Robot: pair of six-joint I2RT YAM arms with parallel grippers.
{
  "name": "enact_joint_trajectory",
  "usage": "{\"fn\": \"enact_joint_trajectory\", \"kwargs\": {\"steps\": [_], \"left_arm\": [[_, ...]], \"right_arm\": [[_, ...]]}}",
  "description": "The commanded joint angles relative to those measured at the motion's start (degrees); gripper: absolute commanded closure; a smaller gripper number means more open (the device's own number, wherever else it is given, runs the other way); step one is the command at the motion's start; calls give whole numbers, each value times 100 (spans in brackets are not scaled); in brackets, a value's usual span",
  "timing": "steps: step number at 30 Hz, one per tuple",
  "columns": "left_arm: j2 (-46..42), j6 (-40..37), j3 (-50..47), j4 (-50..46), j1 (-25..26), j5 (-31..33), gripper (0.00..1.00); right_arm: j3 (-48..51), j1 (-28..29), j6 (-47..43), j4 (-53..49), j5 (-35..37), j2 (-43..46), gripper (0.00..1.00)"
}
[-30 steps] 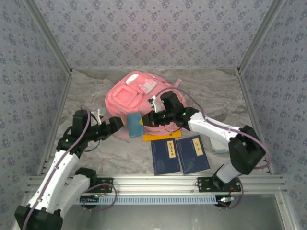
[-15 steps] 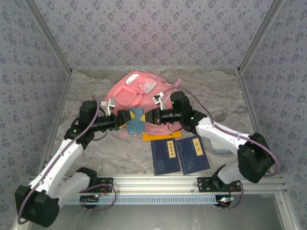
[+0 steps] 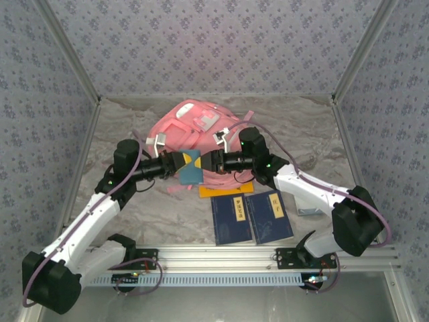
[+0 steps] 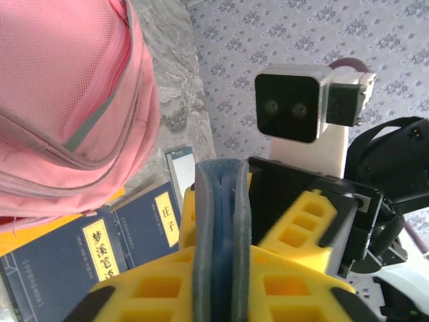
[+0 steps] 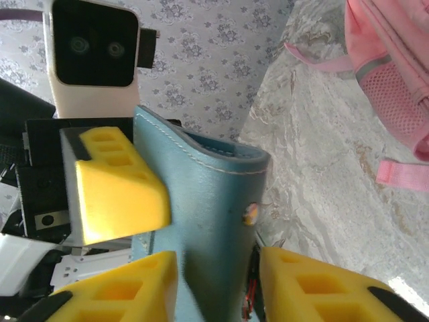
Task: Pack the student bag
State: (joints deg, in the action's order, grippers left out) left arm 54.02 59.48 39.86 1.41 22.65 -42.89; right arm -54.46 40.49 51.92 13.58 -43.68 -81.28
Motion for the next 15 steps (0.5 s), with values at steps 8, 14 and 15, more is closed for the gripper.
{"fn": "enact_joint_trajectory", "kwargs": {"steps": [8,14,15], "left_arm": [[-406,177,-266,715,54,120,100],[-445,283,-312,923,54,151,100],[-417,307,-333,988,61,126,100]], "right_arm": [[389,-168,207,356,256,361,11],[499,-49,966,1671,-207,73,13],[527,-13,1115,1887,-268,7,14]]}}
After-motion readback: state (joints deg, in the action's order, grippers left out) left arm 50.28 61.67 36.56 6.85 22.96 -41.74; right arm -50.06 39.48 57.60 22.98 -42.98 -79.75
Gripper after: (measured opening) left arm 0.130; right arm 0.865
